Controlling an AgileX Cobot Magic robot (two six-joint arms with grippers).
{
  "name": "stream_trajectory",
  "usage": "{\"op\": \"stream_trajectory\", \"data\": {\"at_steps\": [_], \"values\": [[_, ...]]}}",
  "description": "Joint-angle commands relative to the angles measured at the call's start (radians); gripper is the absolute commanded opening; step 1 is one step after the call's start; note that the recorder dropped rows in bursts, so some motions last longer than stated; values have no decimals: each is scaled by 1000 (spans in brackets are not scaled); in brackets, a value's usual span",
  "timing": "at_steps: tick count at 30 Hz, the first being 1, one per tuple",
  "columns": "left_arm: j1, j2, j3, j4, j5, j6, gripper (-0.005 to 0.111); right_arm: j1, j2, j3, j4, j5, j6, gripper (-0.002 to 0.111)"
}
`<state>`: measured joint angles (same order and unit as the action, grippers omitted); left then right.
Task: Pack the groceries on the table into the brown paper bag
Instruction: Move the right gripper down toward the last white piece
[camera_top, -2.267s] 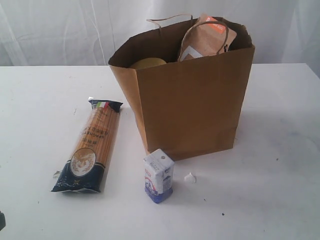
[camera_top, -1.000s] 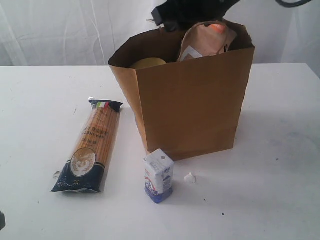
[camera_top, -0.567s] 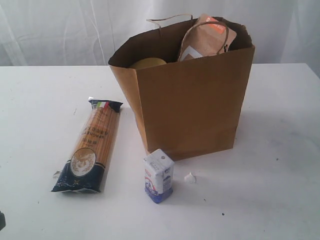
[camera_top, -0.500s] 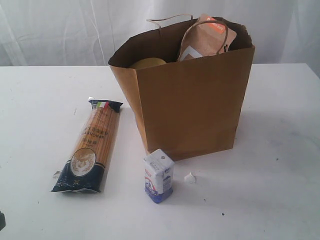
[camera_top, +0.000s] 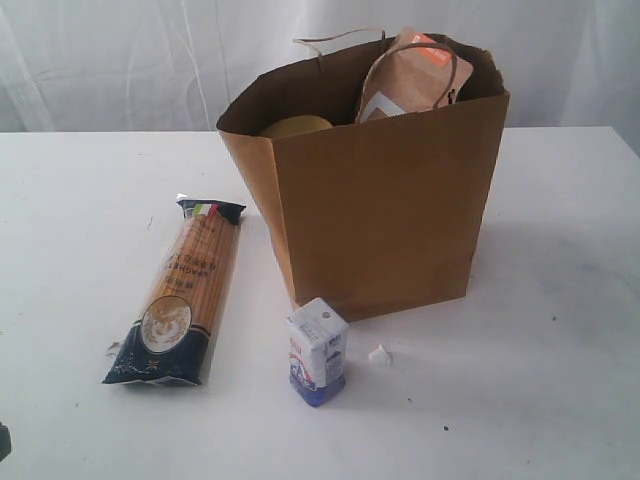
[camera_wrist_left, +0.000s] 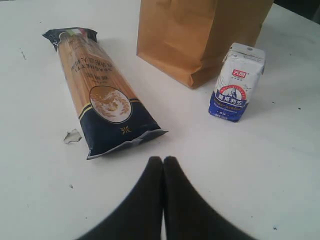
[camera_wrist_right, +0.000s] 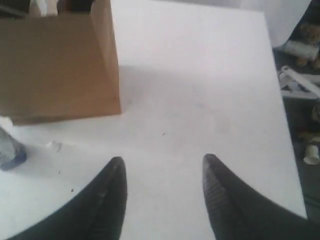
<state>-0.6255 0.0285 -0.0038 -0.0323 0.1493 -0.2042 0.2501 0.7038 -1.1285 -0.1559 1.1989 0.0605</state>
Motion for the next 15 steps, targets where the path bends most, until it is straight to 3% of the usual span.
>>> {"op": "stream_trajectory", "data": {"at_steps": [1,4,8,15], "values": [[-4,-6,4,0,1,-2,0,-5,-34,147,139,22,-92,45],[-4,-6,4,0,1,-2,0,-5,-17,313,303,-7,-174,45],[-4,-6,4,0,1,-2,0,2,48,467,346,-257,-200,45],[-4,-6,4,0,1,-2,0,90,223,521,394,-453,-305,45]]}}
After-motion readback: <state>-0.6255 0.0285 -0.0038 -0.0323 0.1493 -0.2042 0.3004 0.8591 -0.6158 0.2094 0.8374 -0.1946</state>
